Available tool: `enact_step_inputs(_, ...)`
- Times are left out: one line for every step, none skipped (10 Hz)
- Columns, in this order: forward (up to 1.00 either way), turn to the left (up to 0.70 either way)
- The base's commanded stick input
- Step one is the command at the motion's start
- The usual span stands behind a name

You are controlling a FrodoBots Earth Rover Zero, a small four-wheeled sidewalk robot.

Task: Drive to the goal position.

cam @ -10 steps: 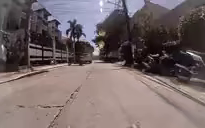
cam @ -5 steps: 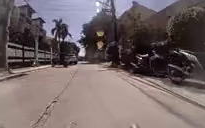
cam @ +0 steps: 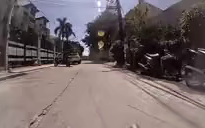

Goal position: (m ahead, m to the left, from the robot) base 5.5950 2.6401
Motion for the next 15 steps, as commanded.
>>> enact_step_inputs(0.85,0.0)
enact_step_inputs(0.85,0.0)
enact_step_inputs(0.85,0.0)
enact_step_inputs(0.85,0.0)
enact_step_inputs(0.85,0.0)
enact_step_inputs(0.85,0.0)
enact_step_inputs(0.85,0.0)
enact_step_inputs(0.85,0.0)
enact_step_inputs(0.85,0.0)
enact_step_inputs(0.85,0.19)
enact_step_inputs(0.85,0.11)
enact_step_inputs(0.85,0.0)
enact_step_inputs(0.85,0.0)
enact_step_inputs(0.85,0.0)
enact_step_inputs(0.85,0.0)
